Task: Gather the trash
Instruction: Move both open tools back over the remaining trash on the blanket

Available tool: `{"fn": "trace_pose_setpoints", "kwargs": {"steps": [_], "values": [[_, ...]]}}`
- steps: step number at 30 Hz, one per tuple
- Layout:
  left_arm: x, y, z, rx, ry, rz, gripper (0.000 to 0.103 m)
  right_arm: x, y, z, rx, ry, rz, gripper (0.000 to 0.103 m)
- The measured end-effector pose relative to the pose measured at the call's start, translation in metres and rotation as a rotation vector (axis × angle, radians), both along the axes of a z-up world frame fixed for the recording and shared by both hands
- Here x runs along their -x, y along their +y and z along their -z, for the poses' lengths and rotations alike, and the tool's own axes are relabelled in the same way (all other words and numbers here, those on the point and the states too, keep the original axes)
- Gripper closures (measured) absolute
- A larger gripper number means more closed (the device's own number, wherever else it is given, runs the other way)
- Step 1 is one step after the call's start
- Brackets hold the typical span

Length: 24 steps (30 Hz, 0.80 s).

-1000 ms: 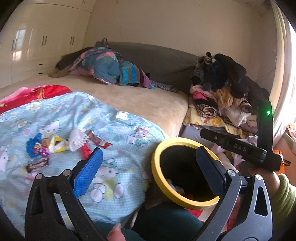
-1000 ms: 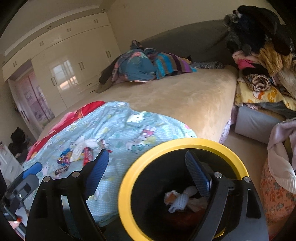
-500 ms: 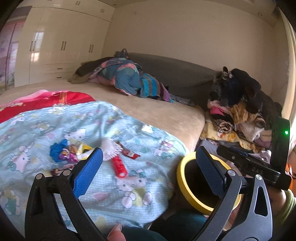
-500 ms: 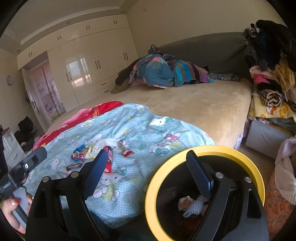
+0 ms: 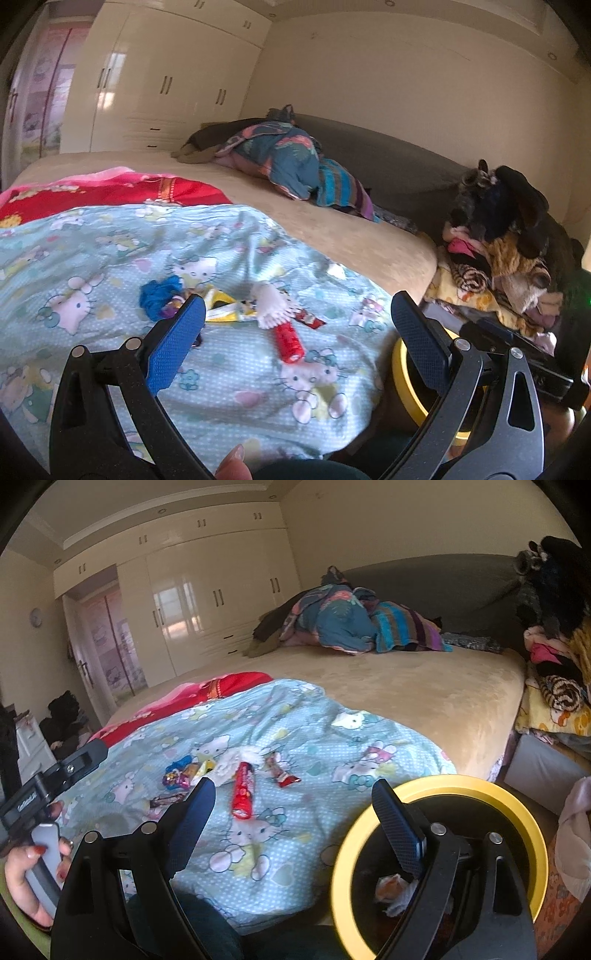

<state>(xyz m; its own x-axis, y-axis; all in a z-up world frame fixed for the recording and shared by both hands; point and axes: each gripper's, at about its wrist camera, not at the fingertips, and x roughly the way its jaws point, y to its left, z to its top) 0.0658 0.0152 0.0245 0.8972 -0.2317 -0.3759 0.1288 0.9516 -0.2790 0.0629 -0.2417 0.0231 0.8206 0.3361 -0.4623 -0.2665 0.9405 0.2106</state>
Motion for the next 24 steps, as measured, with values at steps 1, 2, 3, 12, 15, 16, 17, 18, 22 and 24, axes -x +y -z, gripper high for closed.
{"fn": "trace_pose_setpoints", "kwargs": {"steps": [1, 2, 3, 12, 15, 16, 17, 18, 22, 24], "values": [[0.000, 0.004, 0.001, 0.005, 0.002, -0.010, 0.011, -0.001, 0.005, 0.000, 0.006, 0.000, -0.011, 0.019], [-0.001, 0.008, 0.001, 0.009, 0.003, -0.017, 0.011, -0.001, 0.008, 0.000, 0.010, 0.000, -0.018, 0.019], [-0.001, 0.011, 0.001, 0.012, 0.005, -0.024, 0.011, -0.002, 0.013, 0.001, 0.015, 0.001, -0.028, 0.019], [-0.005, 0.035, 0.009, 0.032, 0.027, -0.080, 0.011, -0.009, 0.048, 0.005, 0.042, 0.006, -0.099, 0.019], [-0.007, 0.044, 0.012, 0.039, 0.038, -0.101, 0.011, -0.013, 0.057, 0.006, 0.052, 0.006, -0.116, 0.019], [-0.008, 0.047, 0.014, 0.040, 0.043, -0.108, 0.011, -0.015, 0.061, 0.007, 0.056, 0.006, -0.122, 0.019], [-0.009, 0.051, 0.016, 0.043, 0.049, -0.117, 0.011, -0.018, 0.065, 0.008, 0.060, 0.007, -0.128, 0.019], [-0.009, 0.054, 0.018, 0.045, 0.053, -0.123, 0.011, -0.021, 0.069, 0.009, 0.063, 0.008, -0.135, 0.019], [-0.013, 0.067, 0.028, 0.053, 0.082, -0.156, 0.011, -0.032, 0.082, 0.020, 0.085, 0.034, -0.153, 0.019], [-0.014, 0.072, 0.033, 0.058, 0.094, -0.168, 0.011, -0.038, 0.087, 0.027, 0.091, 0.053, -0.160, 0.019]]}}
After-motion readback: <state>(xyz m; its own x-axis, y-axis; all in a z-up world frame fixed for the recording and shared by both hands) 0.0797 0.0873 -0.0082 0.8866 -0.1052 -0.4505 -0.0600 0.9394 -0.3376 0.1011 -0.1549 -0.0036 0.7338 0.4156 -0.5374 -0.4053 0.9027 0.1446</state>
